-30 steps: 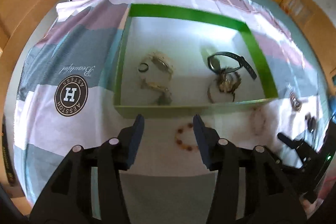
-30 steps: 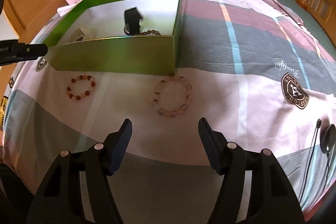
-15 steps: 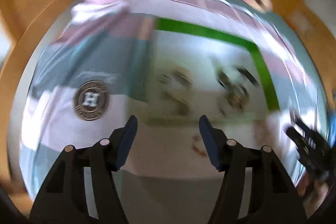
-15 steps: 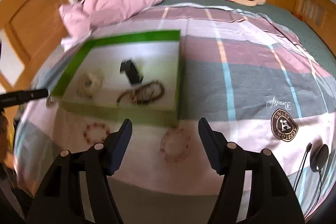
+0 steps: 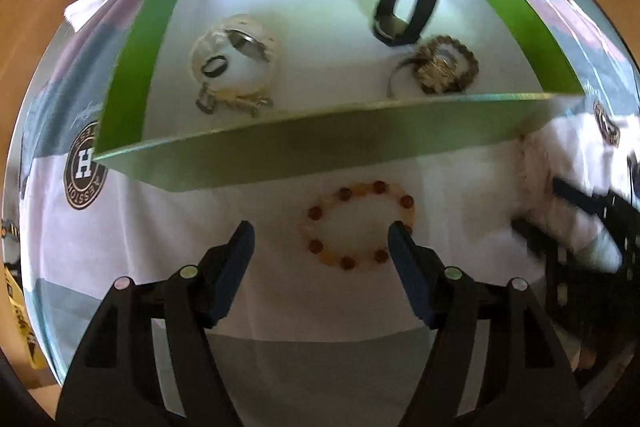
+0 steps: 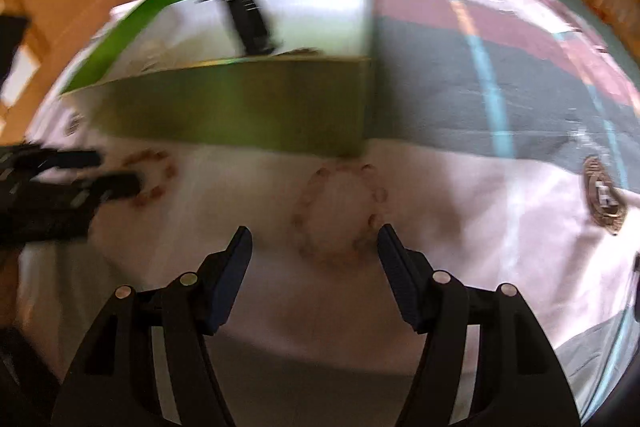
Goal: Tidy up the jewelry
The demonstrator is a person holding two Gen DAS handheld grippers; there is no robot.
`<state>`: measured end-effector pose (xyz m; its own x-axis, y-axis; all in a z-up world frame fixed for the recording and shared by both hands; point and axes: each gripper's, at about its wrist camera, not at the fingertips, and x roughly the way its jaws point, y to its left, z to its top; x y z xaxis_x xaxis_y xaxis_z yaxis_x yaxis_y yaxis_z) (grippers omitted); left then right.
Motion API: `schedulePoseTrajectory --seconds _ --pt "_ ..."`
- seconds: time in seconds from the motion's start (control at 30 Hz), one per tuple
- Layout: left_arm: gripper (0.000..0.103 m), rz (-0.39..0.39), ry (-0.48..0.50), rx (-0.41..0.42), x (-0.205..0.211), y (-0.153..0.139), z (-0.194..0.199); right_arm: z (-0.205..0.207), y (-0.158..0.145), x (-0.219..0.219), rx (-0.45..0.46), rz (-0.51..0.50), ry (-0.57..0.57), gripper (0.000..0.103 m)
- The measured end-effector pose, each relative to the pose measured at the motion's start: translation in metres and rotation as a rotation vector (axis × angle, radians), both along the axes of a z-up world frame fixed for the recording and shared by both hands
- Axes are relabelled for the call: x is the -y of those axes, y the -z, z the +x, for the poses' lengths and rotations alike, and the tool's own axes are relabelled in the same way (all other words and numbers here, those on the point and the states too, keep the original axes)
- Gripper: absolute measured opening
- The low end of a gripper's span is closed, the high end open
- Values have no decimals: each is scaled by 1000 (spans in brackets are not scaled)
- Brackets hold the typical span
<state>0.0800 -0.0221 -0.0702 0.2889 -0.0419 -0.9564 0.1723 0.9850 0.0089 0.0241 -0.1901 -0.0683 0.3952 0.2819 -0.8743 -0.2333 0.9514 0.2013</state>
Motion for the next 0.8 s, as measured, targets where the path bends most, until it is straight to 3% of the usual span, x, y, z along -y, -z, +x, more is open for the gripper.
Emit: schedulePoseTrajectory --seconds 0.13,0.23,0.4,0.47,0.53,0.63,0.7,0.77,0.8 --pt "71 -22 -44 3 -11 -5 2 -5 -10 1 37 -32 15 64" --pt "71 19 -65 -4 -15 1 2 5 -12 12 55 -47 95 64" --pt "70 87 -110 -21 -29 13 5 15 -6 5 53 -91 112 45" --pt "70 96 -115 -25 -31 16 5 20 5 1 19 -138 127 42" --pt "70 95 -112 -25 -36 18 4 18 7 -6 49 -180 120 42" --pt "70 121 -95 -10 -35 19 2 11 7 -16 63 -209 75 31" --pt "62 110 -92 -8 -34 18 1 4 7 -21 60 -211 41 20" --pt "44 84 -87 -10 -28 18 0 -4 6 -25 47 -192 11 13" --pt "40 85 -82 -7 -26 18 -1 -9 5 -27 45 -188 0 11"
